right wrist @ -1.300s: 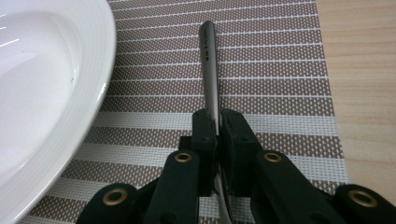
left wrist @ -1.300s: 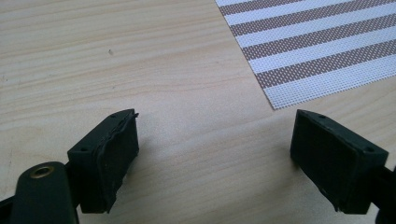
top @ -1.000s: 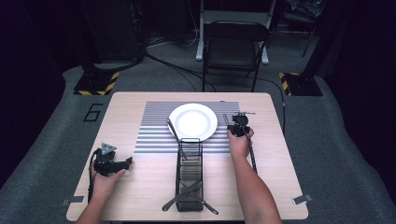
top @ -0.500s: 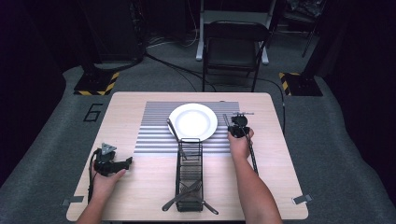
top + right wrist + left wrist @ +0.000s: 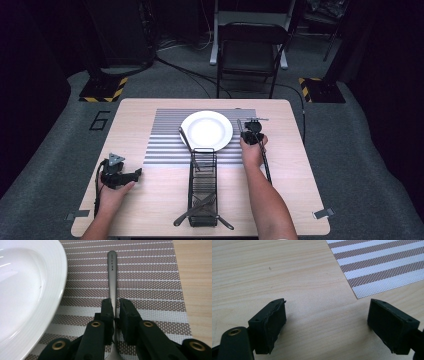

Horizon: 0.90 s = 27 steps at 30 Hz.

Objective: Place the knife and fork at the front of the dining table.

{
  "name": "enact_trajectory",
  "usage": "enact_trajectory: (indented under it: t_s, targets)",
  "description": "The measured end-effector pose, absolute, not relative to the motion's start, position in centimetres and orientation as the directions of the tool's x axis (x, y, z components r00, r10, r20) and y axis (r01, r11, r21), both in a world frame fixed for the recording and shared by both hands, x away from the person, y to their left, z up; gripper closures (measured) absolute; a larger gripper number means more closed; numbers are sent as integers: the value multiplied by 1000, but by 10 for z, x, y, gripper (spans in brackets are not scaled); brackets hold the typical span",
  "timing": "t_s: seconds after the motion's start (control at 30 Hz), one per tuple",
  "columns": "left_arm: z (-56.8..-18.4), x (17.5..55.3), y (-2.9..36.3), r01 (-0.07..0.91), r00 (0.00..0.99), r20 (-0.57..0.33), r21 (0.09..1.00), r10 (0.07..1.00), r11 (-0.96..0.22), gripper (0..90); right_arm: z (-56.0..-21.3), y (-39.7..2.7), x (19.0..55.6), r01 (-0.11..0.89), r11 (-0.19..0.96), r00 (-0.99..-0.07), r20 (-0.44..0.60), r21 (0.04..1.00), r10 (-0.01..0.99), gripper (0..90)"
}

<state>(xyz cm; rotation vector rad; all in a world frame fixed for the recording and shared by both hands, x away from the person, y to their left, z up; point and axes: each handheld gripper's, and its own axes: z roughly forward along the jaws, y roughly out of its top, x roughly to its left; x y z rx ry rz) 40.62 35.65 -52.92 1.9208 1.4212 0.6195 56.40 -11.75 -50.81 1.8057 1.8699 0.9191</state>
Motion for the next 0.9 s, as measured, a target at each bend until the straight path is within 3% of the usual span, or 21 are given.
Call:
enact_trajectory:
  t_s: [0.33, 0.9]
  targets:
    - [-530, 407, 355, 638, 288, -12, 748, 958, -182, 151, -500, -145, 538, 713, 37, -141, 92, 700, 986, 795]
    - [-530, 407, 353, 642, 279, -12, 746, 960, -177, 151, -510, -150, 495, 737, 92, -223, 112, 670, 968, 783]
